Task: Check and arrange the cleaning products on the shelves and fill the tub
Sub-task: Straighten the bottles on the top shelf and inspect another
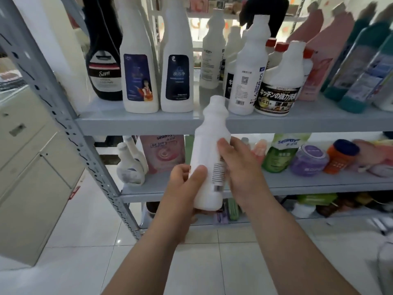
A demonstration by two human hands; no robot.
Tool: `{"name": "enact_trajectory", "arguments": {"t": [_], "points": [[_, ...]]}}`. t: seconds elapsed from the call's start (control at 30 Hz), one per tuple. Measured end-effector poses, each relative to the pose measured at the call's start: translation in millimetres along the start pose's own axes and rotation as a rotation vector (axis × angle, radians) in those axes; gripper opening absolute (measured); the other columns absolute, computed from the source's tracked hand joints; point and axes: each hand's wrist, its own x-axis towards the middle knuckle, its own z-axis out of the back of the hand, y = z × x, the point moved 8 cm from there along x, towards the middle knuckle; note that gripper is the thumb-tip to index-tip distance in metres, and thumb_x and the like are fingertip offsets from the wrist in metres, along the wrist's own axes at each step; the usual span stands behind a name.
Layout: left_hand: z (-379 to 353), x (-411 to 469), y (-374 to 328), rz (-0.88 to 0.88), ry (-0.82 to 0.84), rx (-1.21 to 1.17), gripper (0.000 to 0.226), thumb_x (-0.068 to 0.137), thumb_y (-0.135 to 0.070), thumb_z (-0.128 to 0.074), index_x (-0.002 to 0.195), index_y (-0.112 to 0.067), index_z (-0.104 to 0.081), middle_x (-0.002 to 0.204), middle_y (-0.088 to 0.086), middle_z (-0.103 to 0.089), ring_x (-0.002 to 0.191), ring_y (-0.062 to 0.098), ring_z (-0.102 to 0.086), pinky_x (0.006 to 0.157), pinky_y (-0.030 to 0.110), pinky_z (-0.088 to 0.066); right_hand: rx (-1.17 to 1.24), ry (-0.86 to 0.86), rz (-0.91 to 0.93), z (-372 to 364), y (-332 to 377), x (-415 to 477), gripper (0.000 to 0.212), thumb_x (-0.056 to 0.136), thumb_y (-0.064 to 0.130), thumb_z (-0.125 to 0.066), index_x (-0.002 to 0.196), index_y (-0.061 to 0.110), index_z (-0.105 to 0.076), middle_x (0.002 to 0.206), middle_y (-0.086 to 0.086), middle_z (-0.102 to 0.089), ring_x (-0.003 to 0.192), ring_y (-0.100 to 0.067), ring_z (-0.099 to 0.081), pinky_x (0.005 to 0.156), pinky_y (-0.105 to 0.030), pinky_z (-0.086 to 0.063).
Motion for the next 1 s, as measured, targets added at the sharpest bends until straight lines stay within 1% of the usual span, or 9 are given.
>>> {"name": "enact_trajectory", "arguments": {"t": [0.1, 0.27, 0.37, 0.43, 0.57, 0.7, 0.8, 0.87, 1.0], "points": [[27, -3, -2, -0.033, -0.069, 0.099, 0.06, 0.065, -0.063, -0.069, 0.112, -0.026, -0.064, 0.103, 0.004, -0.075, 0.091, 0.031, -0.074, 0.073, 0.062, -0.061, -0.044, -0.006, 0.028, -18, -4, -9, 0.054, 0.078, 0.056, -0.071, 0.12, 0.022, -0.065, 0.103, 0.004, -0.075, 0.098, -0.017, -0.074, 0.088, -0.042, -0.061], [30, -18, 11, 0.23, 0.134, -0.279, 0.05, 0.094, -0.052, -0.044, 0.112, -0.012, -0.068, 0.095, 0.019, -0.07, 0.082, 0.039, -0.062, 0.036, 0.021, -0.037, 0.166, 0.113, -0.188, -48, -27, -15, 0.038, 0.097, 0.051, -0.055, 0.12, 0.023, -0.068, 0.099, -0.009, -0.069, 0.095, -0.029, -0.063, 0.086, -0.047, -0.049], [21, -28, 9, 0.326, 0.306, -0.478, 0.046, 0.094, -0.044, -0.046, 0.114, -0.008, -0.068, 0.088, 0.017, -0.066, 0.07, 0.033, -0.065, 0.029, 0.018, -0.034, 0.204, 0.088, -0.275, -57, -34, -20, 0.038, 0.107, 0.035, -0.045, 0.139, 0.017, -0.05, 0.098, -0.02, -0.061, 0.057, -0.02, -0.064, 0.054, -0.027, -0.052], [12, -34, 3, 0.374, 0.423, -0.605, 0.052, 0.076, -0.039, -0.065, 0.114, -0.003, -0.069, 0.091, 0.019, -0.067, 0.065, 0.03, -0.07, 0.027, 0.019, -0.039, 0.213, 0.034, -0.288, -55, -36, -22, 0.038, 0.108, 0.026, -0.045, 0.143, 0.013, -0.041, 0.08, -0.013, -0.061, 0.032, -0.007, -0.046, 0.031, -0.015, -0.036], [10, -33, 0, 0.386, 0.474, -0.658, 0.059, 0.07, -0.034, -0.068, 0.118, 0.0, -0.066, 0.096, 0.021, -0.066, 0.066, 0.031, -0.073, 0.028, 0.021, -0.044, 0.238, 0.004, -0.34, -54, -47, -18, 0.053, 0.106, 0.034, -0.047, 0.148, 0.003, -0.036, 0.04, 0.005, -0.049, 0.027, -0.004, -0.04, 0.028, -0.015, -0.032], [11, -31, 8, 0.436, 0.505, -0.687, 0.053, 0.089, -0.042, -0.054, 0.12, -0.001, -0.068, 0.102, 0.021, -0.067, 0.074, 0.033, -0.073, 0.034, 0.024, -0.05, 0.204, 0.023, -0.351, -55, -49, -17, 0.053, 0.104, 0.036, -0.051, 0.143, 0.002, -0.041, 0.049, 0.0, -0.056, 0.03, -0.007, -0.043, 0.032, -0.016, -0.036], [18, -31, 15, 0.419, 0.456, -0.606, 0.056, 0.097, -0.054, -0.047, 0.128, -0.011, -0.065, 0.108, 0.016, -0.069, 0.083, 0.036, -0.071, 0.044, 0.03, -0.057, 0.134, -0.014, -0.241, -53, -42, -17, 0.038, 0.098, 0.03, -0.065, 0.13, 0.016, -0.051, 0.091, -0.011, -0.07, 0.064, -0.019, -0.071, 0.06, -0.035, -0.061], [34, -26, 21, 0.33, 0.315, -0.399, 0.058, 0.091, -0.058, -0.056, 0.129, -0.015, -0.064, 0.107, 0.013, -0.071, 0.09, 0.033, -0.067, 0.053, 0.034, -0.058, 0.064, -0.037, -0.158, -49, -39, -17, 0.053, 0.082, 0.032, -0.081, 0.127, 0.02, -0.056, 0.109, -0.013, -0.074, 0.092, -0.029, -0.076, 0.084, -0.051, -0.062], [61, -21, 24, 0.143, 0.139, -0.201, 0.063, 0.076, -0.049, -0.064, 0.128, -0.013, -0.059, 0.103, 0.013, -0.073, 0.091, 0.032, -0.068, 0.054, 0.034, -0.051, -0.017, 0.035, -0.12, -52, -38, -19, 0.056, 0.077, 0.04, -0.085, 0.123, 0.014, -0.066, 0.117, -0.014, -0.073, 0.106, -0.033, -0.072, 0.091, -0.05, -0.059]]}}
